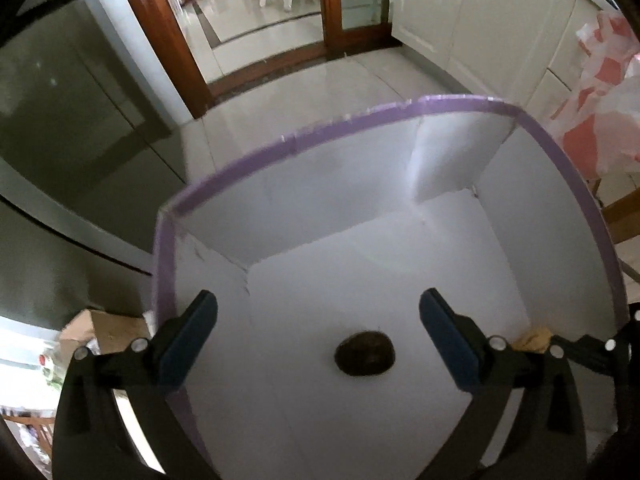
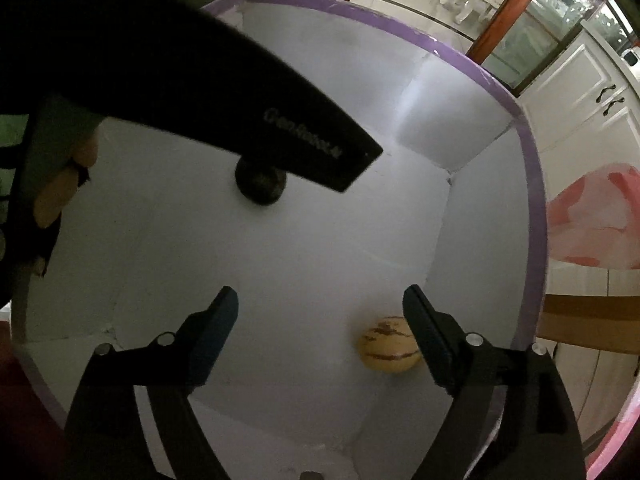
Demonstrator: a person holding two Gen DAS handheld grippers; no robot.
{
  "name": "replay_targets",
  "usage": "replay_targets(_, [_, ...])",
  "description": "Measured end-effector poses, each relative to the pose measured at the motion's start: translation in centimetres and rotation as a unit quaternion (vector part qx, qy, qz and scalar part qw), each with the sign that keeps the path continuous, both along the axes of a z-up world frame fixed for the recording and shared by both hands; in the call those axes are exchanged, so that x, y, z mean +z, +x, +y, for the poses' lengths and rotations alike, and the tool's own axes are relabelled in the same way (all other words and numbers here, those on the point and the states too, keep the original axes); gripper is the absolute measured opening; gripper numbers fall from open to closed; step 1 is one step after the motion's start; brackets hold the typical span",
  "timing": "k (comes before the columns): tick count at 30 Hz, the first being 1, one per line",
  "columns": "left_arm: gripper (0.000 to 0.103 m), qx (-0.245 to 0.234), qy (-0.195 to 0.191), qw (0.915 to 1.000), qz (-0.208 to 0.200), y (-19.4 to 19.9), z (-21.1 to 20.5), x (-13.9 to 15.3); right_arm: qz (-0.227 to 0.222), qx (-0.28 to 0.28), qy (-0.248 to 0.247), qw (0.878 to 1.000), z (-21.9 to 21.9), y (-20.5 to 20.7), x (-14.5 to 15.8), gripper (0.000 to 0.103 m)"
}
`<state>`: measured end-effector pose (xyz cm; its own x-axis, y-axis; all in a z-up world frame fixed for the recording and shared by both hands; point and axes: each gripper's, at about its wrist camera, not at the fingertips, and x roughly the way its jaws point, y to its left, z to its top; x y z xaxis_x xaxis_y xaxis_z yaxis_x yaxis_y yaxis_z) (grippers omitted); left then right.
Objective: Organize fruits
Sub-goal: 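Move both empty tools back to the table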
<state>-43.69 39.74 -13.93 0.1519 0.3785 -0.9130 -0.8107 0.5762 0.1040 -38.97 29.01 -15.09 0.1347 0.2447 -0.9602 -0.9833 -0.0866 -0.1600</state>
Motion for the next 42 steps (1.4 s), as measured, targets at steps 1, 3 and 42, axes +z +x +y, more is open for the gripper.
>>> replay_targets(1, [0.101,-0.003,0.019,0.9998,-0.002,0.1,-0.1,0.7,0.001,0.001,-0.001,1.0,-0.3,0.1,0.4,0.082])
replay_targets(3, [0.101,-0.009,0.049,0.9986,-0.016,0.4,0.3,2.1,0.011,0.003,0.006,1.0,0.0,0.6,1.6,0.082])
replay_targets(42, [0.101,-0.465,-0.065,0.848,-0.246,39.0,-25.8,20.0,-0.212,-0.609,0.201,0.737,-38.6,39.5,21.0,0.089])
